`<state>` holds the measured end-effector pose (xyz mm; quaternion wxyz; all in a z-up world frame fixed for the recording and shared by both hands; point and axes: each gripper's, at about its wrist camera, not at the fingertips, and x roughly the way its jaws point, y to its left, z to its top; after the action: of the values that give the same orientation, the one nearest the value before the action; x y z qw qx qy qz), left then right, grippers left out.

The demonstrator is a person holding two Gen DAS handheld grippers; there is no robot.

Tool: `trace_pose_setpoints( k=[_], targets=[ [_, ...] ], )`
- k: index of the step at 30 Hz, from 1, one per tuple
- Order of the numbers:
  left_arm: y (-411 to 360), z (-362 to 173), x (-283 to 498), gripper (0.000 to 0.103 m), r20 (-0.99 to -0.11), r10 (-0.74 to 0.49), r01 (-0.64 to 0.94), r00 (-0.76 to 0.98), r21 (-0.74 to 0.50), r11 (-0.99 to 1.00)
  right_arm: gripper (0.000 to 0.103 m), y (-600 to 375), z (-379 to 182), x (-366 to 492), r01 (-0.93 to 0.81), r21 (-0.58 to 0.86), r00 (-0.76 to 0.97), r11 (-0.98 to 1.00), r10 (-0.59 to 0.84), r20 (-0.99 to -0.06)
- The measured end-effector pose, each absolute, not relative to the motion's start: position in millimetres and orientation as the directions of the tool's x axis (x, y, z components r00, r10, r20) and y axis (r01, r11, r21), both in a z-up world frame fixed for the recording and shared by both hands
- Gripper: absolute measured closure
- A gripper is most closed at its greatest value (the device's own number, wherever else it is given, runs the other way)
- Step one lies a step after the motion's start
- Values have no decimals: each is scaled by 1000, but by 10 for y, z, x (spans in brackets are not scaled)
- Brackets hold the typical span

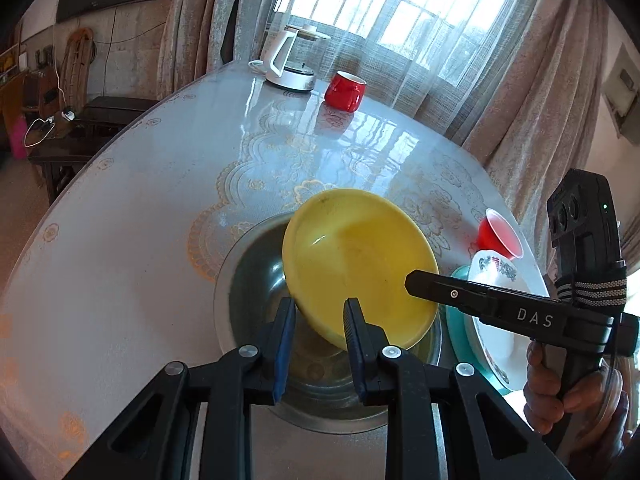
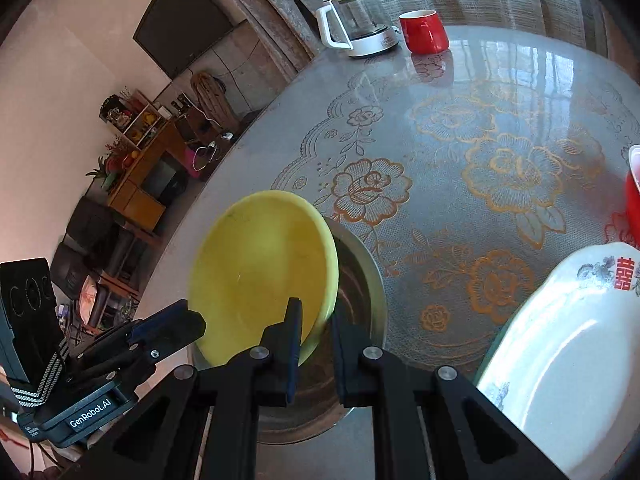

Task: Organize plates and bowls
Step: 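Carry the yellow bowl and lower it into the steel bowl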

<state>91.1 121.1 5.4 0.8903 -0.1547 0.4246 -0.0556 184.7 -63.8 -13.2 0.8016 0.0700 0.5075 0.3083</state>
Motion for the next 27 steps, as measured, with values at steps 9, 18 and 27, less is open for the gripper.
trace_pose_setpoints(
  k=[9, 18, 27],
  targets=[
    [1301, -132, 805, 78, -771, -212, -74, 600, -317, 945, 89, -436, -303, 1774, -451, 391, 230, 802, 528, -817],
    [1277, -163, 877, 78, -782, -224, -63, 582, -318, 946, 89, -419, -345, 1791, -436, 373, 222, 819, 499, -838],
    [1293, -150, 943, 74, -783, -207, -60, 586, -297, 953, 89, -384, -347, 1730, -450, 346, 218, 823, 477, -852]
  ],
)
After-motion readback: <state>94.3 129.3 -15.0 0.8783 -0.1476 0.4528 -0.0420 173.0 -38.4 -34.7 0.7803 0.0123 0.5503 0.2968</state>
